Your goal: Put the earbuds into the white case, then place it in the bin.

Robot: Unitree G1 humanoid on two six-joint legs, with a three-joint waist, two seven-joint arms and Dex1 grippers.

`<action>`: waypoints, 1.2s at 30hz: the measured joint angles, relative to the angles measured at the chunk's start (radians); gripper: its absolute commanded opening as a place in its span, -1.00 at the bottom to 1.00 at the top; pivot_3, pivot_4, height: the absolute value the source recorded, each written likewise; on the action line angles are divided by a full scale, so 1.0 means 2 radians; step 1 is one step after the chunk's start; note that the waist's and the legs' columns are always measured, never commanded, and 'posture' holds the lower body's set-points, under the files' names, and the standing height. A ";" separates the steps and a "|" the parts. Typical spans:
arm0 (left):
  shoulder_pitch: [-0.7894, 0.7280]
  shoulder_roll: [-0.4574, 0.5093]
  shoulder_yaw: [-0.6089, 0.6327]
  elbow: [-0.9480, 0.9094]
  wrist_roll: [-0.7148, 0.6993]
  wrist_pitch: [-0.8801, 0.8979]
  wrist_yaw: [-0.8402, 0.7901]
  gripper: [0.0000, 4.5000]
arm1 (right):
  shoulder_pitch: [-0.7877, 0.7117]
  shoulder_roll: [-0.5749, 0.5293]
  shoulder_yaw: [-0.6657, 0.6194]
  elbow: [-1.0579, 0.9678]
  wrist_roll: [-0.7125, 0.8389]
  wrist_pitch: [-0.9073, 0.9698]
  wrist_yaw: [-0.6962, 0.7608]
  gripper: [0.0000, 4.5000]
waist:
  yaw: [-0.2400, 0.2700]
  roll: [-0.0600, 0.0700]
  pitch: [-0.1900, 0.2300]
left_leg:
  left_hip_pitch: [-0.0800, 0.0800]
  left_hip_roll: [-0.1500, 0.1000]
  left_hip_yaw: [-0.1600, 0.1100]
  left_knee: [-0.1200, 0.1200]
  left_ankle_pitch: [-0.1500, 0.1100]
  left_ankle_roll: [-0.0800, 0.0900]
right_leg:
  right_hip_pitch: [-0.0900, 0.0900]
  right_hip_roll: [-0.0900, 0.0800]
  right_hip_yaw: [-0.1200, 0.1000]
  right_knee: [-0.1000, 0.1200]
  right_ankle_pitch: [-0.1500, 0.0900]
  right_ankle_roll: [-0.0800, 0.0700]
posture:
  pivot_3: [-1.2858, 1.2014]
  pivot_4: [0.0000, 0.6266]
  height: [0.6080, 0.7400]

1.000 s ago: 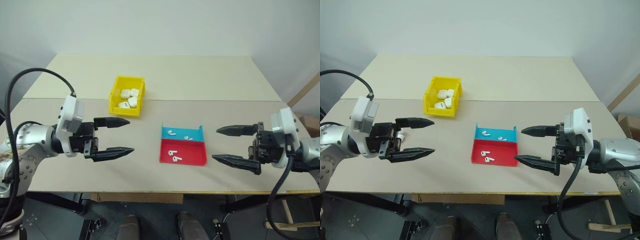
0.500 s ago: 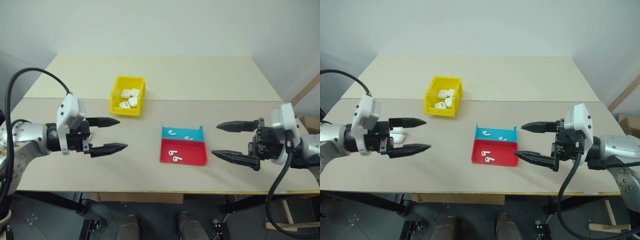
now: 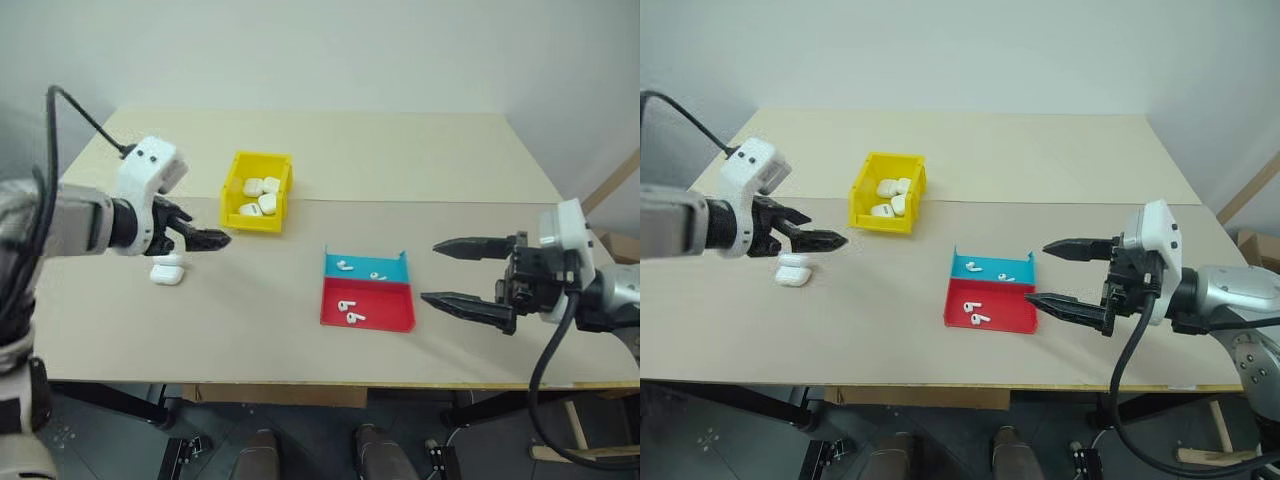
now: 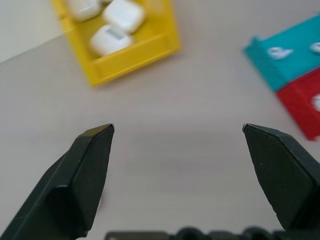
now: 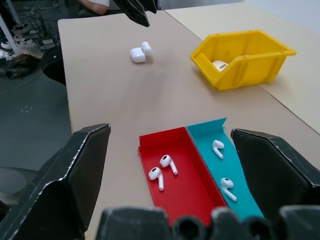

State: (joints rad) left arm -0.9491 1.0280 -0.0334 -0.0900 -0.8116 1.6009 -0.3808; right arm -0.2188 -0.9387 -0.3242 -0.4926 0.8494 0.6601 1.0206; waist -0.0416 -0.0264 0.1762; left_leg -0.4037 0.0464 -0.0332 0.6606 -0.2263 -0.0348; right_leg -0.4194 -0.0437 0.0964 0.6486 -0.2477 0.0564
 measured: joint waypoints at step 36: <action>-0.168 -0.151 -0.147 0.485 0.248 -0.049 0.035 1.00 | 0.021 0.000 -0.004 -0.033 0.019 0.020 -0.021 1.00 | 0.001 -0.001 0.000 | -0.002 -0.001 0.000 0.000 0.000 0.000 | -0.001 0.000 0.000 0.000 0.002 -0.003 | 0.03 -0.52 1.00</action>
State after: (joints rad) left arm -1.2851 0.7262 -0.3281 0.8790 -0.3161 1.5026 -0.3111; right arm -0.1762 -0.9389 -0.3315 -0.5579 0.8874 0.7006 0.9793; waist -0.0403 -0.0275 0.1764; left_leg -0.4069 0.0447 -0.0340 0.6606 -0.2262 -0.0350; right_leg -0.4215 -0.0445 0.0961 0.6491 -0.2447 0.0512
